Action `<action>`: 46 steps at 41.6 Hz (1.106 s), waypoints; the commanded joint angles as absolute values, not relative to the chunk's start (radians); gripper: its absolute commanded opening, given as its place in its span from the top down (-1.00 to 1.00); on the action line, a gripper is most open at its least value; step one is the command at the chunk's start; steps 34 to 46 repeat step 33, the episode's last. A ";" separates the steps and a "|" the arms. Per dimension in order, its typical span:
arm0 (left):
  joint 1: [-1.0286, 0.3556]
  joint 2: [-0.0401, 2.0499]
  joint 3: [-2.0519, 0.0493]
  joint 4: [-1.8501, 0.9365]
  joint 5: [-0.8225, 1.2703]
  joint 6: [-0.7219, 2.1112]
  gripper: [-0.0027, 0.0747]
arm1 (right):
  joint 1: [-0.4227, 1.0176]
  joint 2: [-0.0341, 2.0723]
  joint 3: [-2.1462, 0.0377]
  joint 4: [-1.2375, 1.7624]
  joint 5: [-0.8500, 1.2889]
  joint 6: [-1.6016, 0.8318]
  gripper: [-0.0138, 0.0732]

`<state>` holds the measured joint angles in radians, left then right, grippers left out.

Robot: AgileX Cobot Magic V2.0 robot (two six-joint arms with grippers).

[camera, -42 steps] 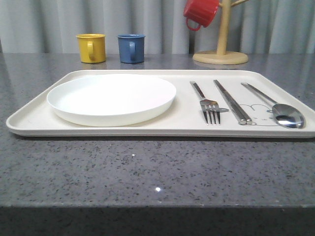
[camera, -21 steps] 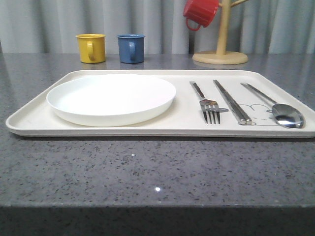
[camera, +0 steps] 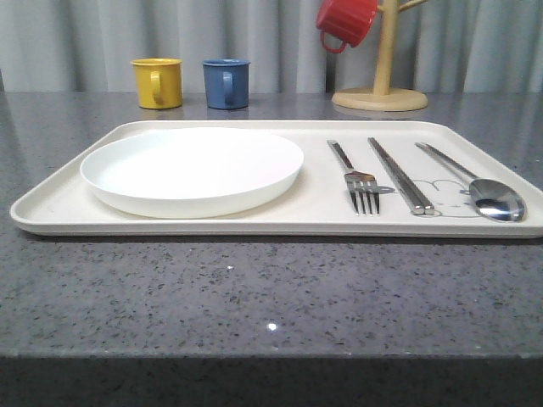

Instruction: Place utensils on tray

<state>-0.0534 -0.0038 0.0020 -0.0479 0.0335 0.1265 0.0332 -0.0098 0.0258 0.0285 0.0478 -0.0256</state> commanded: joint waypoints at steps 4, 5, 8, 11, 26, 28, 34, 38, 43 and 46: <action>-0.050 -0.025 0.022 -0.056 -0.052 0.119 0.98 | 0.029 -0.027 0.028 0.027 -0.078 0.000 0.84; -0.050 -0.025 0.022 -0.056 -0.052 0.119 0.98 | 0.029 -0.027 0.028 0.027 -0.078 0.022 0.84; -0.050 -0.025 0.022 -0.056 -0.052 0.119 0.98 | 0.020 -0.027 0.028 0.021 -0.074 0.083 0.84; -0.050 -0.025 0.022 -0.056 -0.052 0.119 0.98 | -0.012 -0.027 0.028 0.012 -0.064 0.085 0.84; -0.050 -0.025 0.022 -0.056 -0.052 0.119 0.98 | -0.023 -0.027 0.028 0.012 -0.062 0.085 0.84; -0.050 -0.025 0.022 -0.056 -0.052 0.119 0.98 | -0.023 -0.027 0.028 0.012 -0.062 0.085 0.84; -0.050 -0.025 0.022 -0.056 -0.052 0.119 0.98 | -0.023 -0.027 0.028 0.012 -0.062 0.085 0.84; -0.050 -0.025 0.022 -0.056 -0.052 0.119 0.98 | -0.023 -0.027 0.028 0.012 -0.062 0.085 0.84; -0.050 -0.025 0.022 -0.056 -0.052 0.119 0.98 | -0.023 -0.027 0.028 0.012 -0.062 0.085 0.84; -0.050 -0.025 0.022 -0.056 -0.052 0.119 0.98 | -0.023 -0.027 0.028 0.012 -0.062 0.085 0.84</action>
